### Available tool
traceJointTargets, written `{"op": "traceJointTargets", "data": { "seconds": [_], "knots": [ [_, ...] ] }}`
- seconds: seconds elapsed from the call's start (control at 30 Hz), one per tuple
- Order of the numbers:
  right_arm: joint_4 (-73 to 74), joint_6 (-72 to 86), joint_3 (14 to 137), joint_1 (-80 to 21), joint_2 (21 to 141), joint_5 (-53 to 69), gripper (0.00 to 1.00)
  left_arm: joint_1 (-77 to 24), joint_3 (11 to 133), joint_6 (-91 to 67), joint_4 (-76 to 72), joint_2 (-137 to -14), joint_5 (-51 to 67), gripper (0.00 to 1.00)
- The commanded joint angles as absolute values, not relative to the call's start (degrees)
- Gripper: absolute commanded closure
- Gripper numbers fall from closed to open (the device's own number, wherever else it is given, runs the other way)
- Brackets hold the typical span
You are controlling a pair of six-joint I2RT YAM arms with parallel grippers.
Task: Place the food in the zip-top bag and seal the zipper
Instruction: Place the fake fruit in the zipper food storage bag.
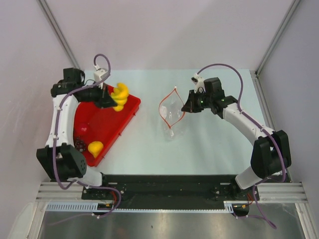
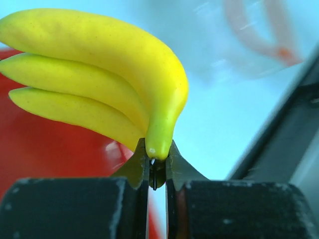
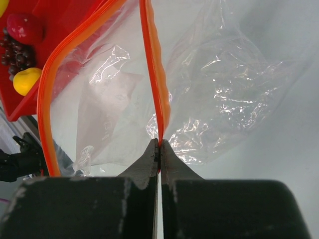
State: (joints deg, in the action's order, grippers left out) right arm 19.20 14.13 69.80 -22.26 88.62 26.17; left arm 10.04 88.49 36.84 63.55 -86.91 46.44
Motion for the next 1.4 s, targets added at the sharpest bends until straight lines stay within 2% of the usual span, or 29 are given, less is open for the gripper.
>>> {"op": "traceJointTargets", "data": {
  "seconds": [0.0,0.1,0.13,0.17,0.23,0.3,0.53,0.7,0.83,1.0,1.13,1.37],
  "knots": [
    [17.6,17.0,72.2,-21.4,87.7,29.2,1.00,1.8,86.3,8.0,54.5,-79.6,70.8,1.00],
    [15.7,17.9,72.2,-21.1,87.9,31.2,1.00,-5.3,77.5,-15.1,30.7,-73.0,72.9,1.00],
    [15.2,18.1,72.2,-21.1,87.9,31.9,1.00,-7.9,72.0,-21.8,15.5,-71.5,73.0,1.00],
    [14.7,18.5,72.2,-21.0,87.7,32.3,1.00,-9.0,69.5,-34.2,8.2,-69.4,73.0,1.00],
    [13.3,19.2,72.2,-21.3,87.5,33.5,1.00,-12.4,64.9,-43.7,-7.7,-68.6,72.3,1.00],
    [12.0,19.6,72.2,-21.5,87.5,34.2,1.00,-14.8,64.0,-49.3,-11.2,-69.1,72.0,1.00],
    [6.9,21.2,72.2,-22.4,88.0,37.6,1.00,-18.2,59.6,-48.3,-12.3,-70.8,70.3,1.00],
    [7.5,19.6,72.2,-22.6,87.1,40.7,1.00,-18.1,60.6,-39.9,-6.4,-72.9,68.1,1.00],
    [7.1,18.8,72.2,-22.5,86.8,45.1,1.00,-18.0,61.8,-30.4,5.3,-75.5,67.0,1.00],
    [6.4,18.1,72.2,-22.1,86.6,50.0,1.00,-18.0,62.8,-23.4,10.2,-76.8,66.0,1.00],
    [7.4,17.2,72.2,-21.4,86.7,55.2,1.00,-17.9,66.1,-13.9,19.7,-77.6,61.4,1.00],
    [7.5,20.1,72.2,-21.3,88.4,61.1,1.00,-22.0,69.7,-6.3,23.6,-77.3,49.0,1.00]
  ]
}}
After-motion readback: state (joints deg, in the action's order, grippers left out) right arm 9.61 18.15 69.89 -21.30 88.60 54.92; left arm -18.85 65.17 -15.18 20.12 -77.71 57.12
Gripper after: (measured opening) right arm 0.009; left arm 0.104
